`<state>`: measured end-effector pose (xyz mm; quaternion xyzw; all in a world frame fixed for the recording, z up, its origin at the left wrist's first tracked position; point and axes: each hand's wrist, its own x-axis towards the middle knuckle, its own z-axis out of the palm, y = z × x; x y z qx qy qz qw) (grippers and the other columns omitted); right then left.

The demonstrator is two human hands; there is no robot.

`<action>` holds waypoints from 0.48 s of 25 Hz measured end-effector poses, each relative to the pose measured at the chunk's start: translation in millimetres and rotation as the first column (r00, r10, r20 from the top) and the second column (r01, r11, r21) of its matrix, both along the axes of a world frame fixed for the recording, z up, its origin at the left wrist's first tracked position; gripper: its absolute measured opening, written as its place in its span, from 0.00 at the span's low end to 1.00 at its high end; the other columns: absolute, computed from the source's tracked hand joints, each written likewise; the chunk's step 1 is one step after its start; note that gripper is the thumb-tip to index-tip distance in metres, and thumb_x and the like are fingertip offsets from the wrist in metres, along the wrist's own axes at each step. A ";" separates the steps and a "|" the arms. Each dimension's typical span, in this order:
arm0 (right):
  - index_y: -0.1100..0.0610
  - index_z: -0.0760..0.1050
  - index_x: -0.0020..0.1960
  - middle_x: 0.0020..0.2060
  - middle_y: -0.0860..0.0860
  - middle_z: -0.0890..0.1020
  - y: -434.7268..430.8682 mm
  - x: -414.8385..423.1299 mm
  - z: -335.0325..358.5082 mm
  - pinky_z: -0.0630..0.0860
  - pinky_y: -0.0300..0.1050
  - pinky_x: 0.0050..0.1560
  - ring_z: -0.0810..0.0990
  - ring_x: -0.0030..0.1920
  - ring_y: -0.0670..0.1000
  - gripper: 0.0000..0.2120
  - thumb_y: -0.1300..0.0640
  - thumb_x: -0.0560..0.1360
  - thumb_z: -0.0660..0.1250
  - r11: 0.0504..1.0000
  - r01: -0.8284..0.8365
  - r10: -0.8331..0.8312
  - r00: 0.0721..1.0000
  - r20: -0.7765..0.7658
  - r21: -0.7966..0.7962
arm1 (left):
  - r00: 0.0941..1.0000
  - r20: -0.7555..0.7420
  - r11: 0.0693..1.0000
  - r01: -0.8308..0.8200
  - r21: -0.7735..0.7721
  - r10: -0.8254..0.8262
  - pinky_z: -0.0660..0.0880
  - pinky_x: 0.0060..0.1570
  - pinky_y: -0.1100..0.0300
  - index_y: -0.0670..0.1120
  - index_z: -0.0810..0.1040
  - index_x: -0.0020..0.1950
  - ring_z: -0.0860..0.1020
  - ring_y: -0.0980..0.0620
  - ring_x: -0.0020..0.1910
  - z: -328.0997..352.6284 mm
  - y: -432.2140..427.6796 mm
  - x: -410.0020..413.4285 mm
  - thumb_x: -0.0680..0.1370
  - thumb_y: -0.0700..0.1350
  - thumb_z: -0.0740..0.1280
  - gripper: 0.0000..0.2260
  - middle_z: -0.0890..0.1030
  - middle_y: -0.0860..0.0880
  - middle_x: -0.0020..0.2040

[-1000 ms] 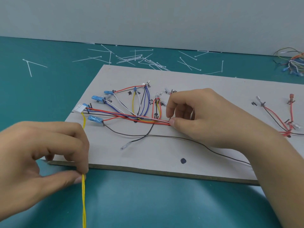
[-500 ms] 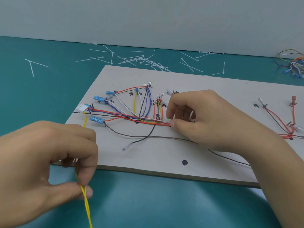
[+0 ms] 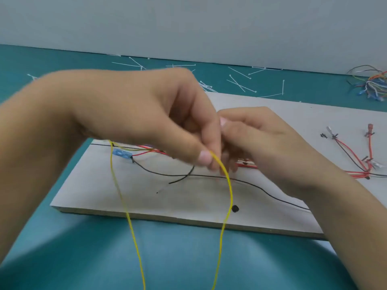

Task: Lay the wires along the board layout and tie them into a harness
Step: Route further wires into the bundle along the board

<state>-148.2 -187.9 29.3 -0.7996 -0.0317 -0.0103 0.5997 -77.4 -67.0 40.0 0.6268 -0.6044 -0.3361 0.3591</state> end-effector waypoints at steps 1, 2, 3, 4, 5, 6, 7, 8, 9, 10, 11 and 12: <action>0.54 0.80 0.45 0.35 0.58 0.84 0.3 0.0 2.1 0.74 0.51 0.37 0.81 0.33 0.57 0.14 0.47 0.79 0.62 0.989 -0.039 0.050 0.996 -0.076 0.140 | 0.997 -0.045 0.998 -0.068 -0.017 0.067 0.70 0.31 0.68 0.41 0.88 0.44 0.76 0.59 0.30 17.0 24.4 23.9 0.75 0.39 0.75 0.02 0.81 0.54 0.30; 0.54 0.80 0.48 0.36 0.62 0.84 0.1 -0.6 3.5 0.76 0.51 0.36 0.82 0.33 0.59 0.12 0.46 0.79 0.64 0.970 -0.071 0.103 0.987 -0.127 0.232 | 0.978 -0.008 0.977 -0.208 -0.047 0.208 0.68 0.28 0.67 0.45 0.88 0.43 0.74 0.57 0.28 27.6 51.5 53.8 0.75 0.41 0.76 0.02 0.80 0.52 0.28; 0.53 0.80 0.51 0.37 0.63 0.84 -1.2 -1.4 3.7 0.77 0.49 0.34 0.83 0.32 0.60 0.08 0.49 0.77 0.68 0.958 -0.096 0.141 0.978 -0.151 0.270 | 0.939 0.001 0.936 -0.342 -0.080 0.343 0.66 0.26 0.67 0.47 0.89 0.43 0.72 0.55 0.26 21.3 56.4 65.3 0.74 0.42 0.77 0.02 0.79 0.49 0.27; 0.53 0.79 0.54 0.37 0.63 0.84 -2.9 -1.9 3.1 0.78 0.47 0.33 0.84 0.32 0.60 0.07 0.53 0.76 0.70 0.954 -0.106 0.158 0.973 -0.168 0.279 | 0.894 0.034 0.889 -0.440 -0.129 0.448 0.65 0.25 0.67 0.47 0.89 0.44 0.71 0.53 0.26 18.9 58.4 71.4 0.74 0.42 0.77 0.01 0.79 0.46 0.27; 0.54 0.79 0.58 0.36 0.61 0.84 -3.5 -2.8 2.2 0.78 0.46 0.32 0.84 0.31 0.58 0.11 0.58 0.76 0.71 0.957 -0.104 0.158 0.970 -0.187 0.271 | 0.890 -0.006 0.879 -0.451 -0.156 0.456 0.64 0.25 0.67 0.46 0.89 0.45 0.70 0.52 0.25 10.3 58.8 72.0 0.75 0.42 0.77 0.01 0.80 0.44 0.27; 0.56 0.78 0.60 0.33 0.59 0.83 -4.6 -3.7 1.8 0.78 0.44 0.30 0.83 0.29 0.56 0.13 0.61 0.76 0.70 0.962 -0.091 0.147 0.967 -0.206 0.259 | 0.891 -0.026 0.876 -0.451 -0.171 0.453 0.64 0.24 0.67 0.45 0.88 0.45 0.69 0.51 0.24 1.6 58.0 69.4 0.76 0.43 0.76 0.02 0.81 0.44 0.28; 0.59 0.79 0.60 0.30 0.57 0.82 -6.4 -3.8 1.1 0.76 0.42 0.27 0.80 0.25 0.54 0.12 0.62 0.77 0.69 0.966 -0.066 0.123 0.967 -0.221 0.249 | 0.870 -0.035 0.853 -0.490 -0.178 0.492 0.63 0.24 0.67 0.45 0.88 0.46 0.68 0.51 0.24 -4.2 57.4 69.8 0.76 0.45 0.76 0.04 0.81 0.45 0.28; 0.60 0.80 0.59 0.27 0.55 0.79 -9.4 -3.2 1.3 0.72 0.39 0.23 0.76 0.20 0.50 0.09 0.63 0.80 0.67 0.968 -0.031 0.090 0.969 -0.228 0.251 | 0.851 -0.030 0.836 -0.520 -0.176 0.524 0.63 0.24 0.66 0.47 0.87 0.46 0.68 0.51 0.24 -4.9 62.6 77.7 0.76 0.48 0.77 0.05 0.81 0.46 0.27; 0.60 0.82 0.56 0.25 0.53 0.76 -13.6 -2.6 2.5 0.68 0.36 0.21 0.70 0.17 0.48 0.08 0.62 0.81 0.64 0.966 0.029 0.033 0.972 -0.234 0.257 | 0.846 0.020 0.837 -0.523 -0.164 0.533 0.64 0.25 0.65 0.49 0.87 0.46 0.70 0.50 0.25 -3.2 69.3 83.7 0.76 0.51 0.77 0.06 0.81 0.46 0.28; 0.60 0.82 0.55 0.25 0.52 0.73 -18.1 -1.8 4.4 0.64 0.32 0.21 0.65 0.16 0.45 0.10 0.61 0.82 0.62 0.960 0.100 -0.036 0.970 -0.240 0.261 | 0.845 0.064 0.844 -0.520 -0.131 0.531 0.66 0.26 0.64 0.50 0.87 0.46 0.73 0.49 0.26 0.0 72.6 83.8 0.75 0.53 0.77 0.07 0.82 0.46 0.29; 0.59 0.83 0.53 0.25 0.52 0.71 -23.2 -0.7 7.2 0.61 0.30 0.21 0.61 0.17 0.44 0.11 0.60 0.83 0.62 0.951 0.162 -0.099 0.966 -0.238 0.264 | 0.856 0.120 0.864 -0.492 -0.109 0.503 0.68 0.28 0.62 0.52 0.87 0.47 0.76 0.45 0.28 0.2 75.6 84.2 0.74 0.54 0.77 0.07 0.83 0.47 0.30; 0.59 0.83 0.52 0.25 0.51 0.70 -28.8 0.5 9.6 0.59 0.28 0.21 0.59 0.17 0.43 0.10 0.60 0.83 0.62 0.943 0.210 -0.151 0.961 -0.232 0.260 | 0.863 0.166 0.878 -0.471 -0.083 0.478 0.69 0.30 0.59 0.53 0.87 0.47 0.78 0.41 0.30 -1.3 78.0 84.6 0.73 0.55 0.76 0.08 0.84 0.47 0.32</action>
